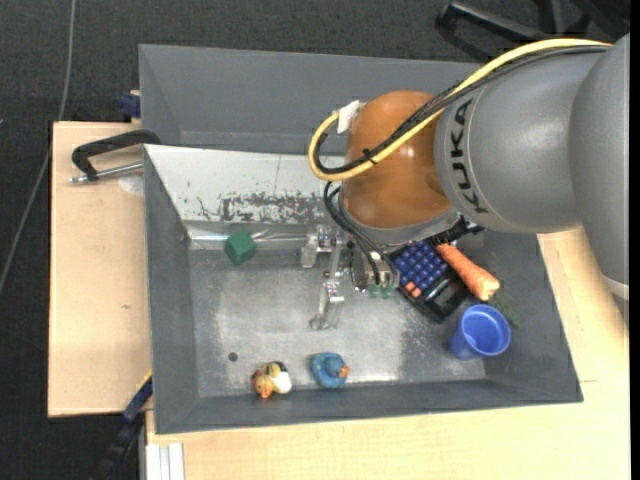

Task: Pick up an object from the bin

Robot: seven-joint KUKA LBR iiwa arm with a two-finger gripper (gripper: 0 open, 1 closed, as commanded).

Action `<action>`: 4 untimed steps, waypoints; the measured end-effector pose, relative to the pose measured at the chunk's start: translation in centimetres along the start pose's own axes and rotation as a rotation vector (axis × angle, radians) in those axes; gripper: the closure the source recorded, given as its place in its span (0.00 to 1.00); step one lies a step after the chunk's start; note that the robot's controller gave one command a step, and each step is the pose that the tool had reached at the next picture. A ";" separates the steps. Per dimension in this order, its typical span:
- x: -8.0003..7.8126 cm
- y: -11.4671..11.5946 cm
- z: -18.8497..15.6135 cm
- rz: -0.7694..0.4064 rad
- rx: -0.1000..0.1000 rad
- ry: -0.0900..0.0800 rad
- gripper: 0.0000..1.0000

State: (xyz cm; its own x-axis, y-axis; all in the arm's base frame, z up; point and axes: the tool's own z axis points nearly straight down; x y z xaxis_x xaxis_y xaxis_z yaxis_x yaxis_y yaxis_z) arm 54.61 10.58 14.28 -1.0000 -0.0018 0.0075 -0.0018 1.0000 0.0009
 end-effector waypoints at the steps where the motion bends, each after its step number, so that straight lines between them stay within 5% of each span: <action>1: -0.2 0.0 -0.5 0.001 -0.001 -0.008 0.00; 2: 2.1 -2.7 1.2 -0.135 -0.003 -0.013 0.00; 3: 3.5 -5.0 2.3 -0.212 -0.001 0.000 0.00; 4: 4.0 -6.7 5.8 -0.431 0.000 -0.015 0.00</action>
Offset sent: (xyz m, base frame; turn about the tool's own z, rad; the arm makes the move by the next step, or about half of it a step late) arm -0.0548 -0.0768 -0.0396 -0.2861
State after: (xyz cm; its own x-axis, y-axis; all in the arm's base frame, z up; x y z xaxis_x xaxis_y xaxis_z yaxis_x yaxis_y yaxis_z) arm 50.56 3.84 8.52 -0.9076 -0.4197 -0.0083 -0.4197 0.9077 0.0008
